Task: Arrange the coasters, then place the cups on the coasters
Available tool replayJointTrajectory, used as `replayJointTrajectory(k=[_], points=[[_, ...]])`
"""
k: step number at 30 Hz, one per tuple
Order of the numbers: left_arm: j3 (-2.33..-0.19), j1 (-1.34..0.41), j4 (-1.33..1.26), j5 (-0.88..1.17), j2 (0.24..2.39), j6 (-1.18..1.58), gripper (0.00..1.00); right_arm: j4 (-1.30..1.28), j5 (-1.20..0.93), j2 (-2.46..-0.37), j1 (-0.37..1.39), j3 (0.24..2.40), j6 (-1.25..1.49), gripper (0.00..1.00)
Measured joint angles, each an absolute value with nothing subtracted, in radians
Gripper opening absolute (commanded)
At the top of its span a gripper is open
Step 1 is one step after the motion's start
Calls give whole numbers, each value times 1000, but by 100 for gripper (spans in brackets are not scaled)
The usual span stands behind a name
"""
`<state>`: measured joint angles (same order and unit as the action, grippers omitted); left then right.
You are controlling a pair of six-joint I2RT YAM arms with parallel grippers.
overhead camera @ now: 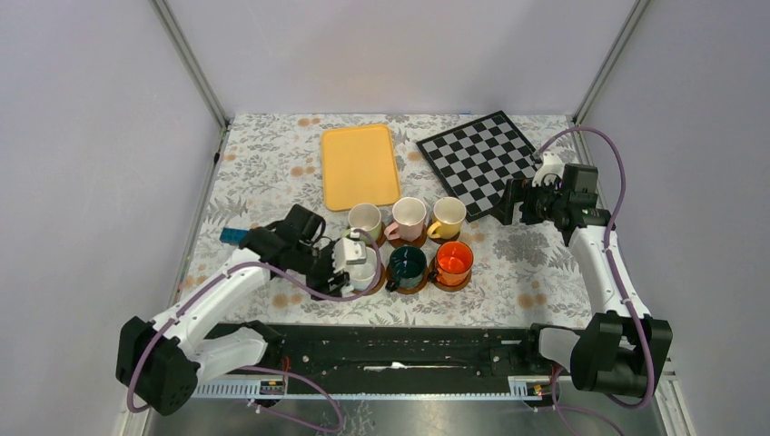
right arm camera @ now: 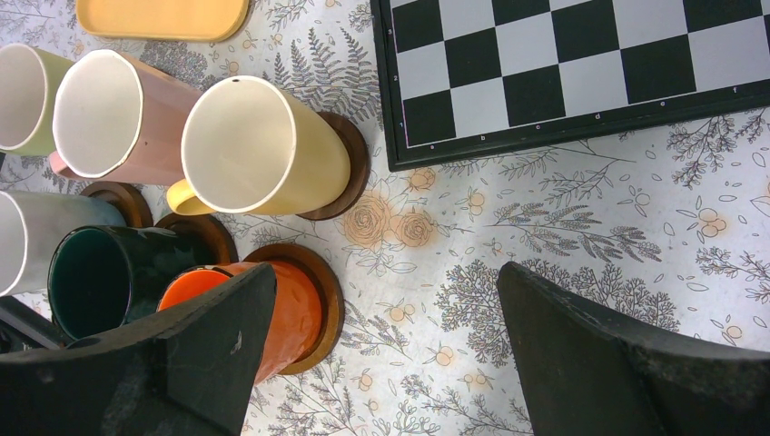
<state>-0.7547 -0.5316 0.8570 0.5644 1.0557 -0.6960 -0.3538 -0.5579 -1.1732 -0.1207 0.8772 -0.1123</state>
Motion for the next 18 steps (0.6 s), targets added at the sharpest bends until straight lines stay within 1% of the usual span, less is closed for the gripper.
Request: replayJointTrajectory(k=[5,9,13,15,18], points=[[-939,-511,963,593,1097,-691,58,-354,-558,-1173,-121,877,-113,98],[-1110,-427,1018,627,1167,-657,59,-354,-558,-1173,-121,877,-113,98],[-1353,-266,1015,669,1339,-560,59,-353,-559,-1173,-121,877,-112,98],[-1479,-188,945,638,1454,-454,62,-353,-559,-1173,-121,877,-112,98],[-1589,-131,851,554,1600,-329,63,-353,-561,-1173,-121,877,-111,98]])
